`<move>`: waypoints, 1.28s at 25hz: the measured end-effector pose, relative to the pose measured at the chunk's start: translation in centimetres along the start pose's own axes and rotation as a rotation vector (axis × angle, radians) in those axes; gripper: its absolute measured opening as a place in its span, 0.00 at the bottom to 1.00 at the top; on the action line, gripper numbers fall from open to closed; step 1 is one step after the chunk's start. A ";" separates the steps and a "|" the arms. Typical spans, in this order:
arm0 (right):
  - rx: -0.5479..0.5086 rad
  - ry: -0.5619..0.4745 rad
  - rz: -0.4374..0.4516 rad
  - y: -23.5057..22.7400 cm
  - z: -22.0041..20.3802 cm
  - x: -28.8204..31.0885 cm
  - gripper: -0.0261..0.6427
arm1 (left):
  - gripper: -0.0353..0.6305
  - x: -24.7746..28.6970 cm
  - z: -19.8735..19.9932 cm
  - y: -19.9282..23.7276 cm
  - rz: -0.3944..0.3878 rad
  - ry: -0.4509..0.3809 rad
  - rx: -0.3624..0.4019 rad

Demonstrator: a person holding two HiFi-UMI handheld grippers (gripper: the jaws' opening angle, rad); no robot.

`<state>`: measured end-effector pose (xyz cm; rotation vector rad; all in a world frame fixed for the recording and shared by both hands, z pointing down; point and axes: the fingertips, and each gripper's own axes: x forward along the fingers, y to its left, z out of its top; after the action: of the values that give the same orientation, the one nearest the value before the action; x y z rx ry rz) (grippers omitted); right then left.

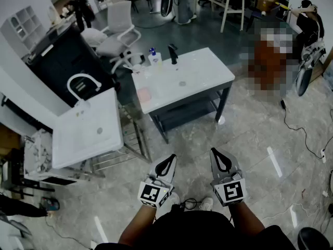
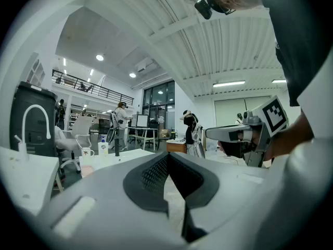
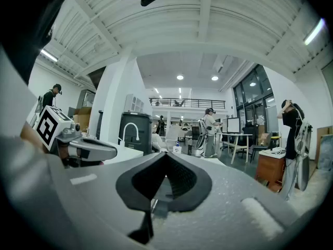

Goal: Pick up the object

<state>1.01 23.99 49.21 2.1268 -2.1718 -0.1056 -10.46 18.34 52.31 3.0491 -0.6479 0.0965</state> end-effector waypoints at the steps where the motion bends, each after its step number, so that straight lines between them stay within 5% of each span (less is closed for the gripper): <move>1: 0.001 0.001 0.002 -0.1 -0.1 -0.3 0.04 | 0.08 0.0 -0.2 -0.3 0.003 -0.001 -0.001; 13: 0.028 -0.023 -0.004 0.5 0.1 -0.9 0.04 | 0.08 -0.8 -1.1 -0.8 0.002 0.009 0.000; 21: 0.088 -0.064 -0.031 2.3 0.9 1.3 0.04 | 0.08 -2.6 -1.4 4.7 0.064 0.018 0.004; 32: 0.073 -0.040 -0.036 6.3 0.9 6.5 0.04 | 0.08 -4.3 -1.1 9.7 0.017 0.011 0.013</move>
<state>-5.44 17.64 49.17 2.2219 -2.1932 -0.0733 -18.36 11.22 53.24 3.0538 -0.6754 0.1177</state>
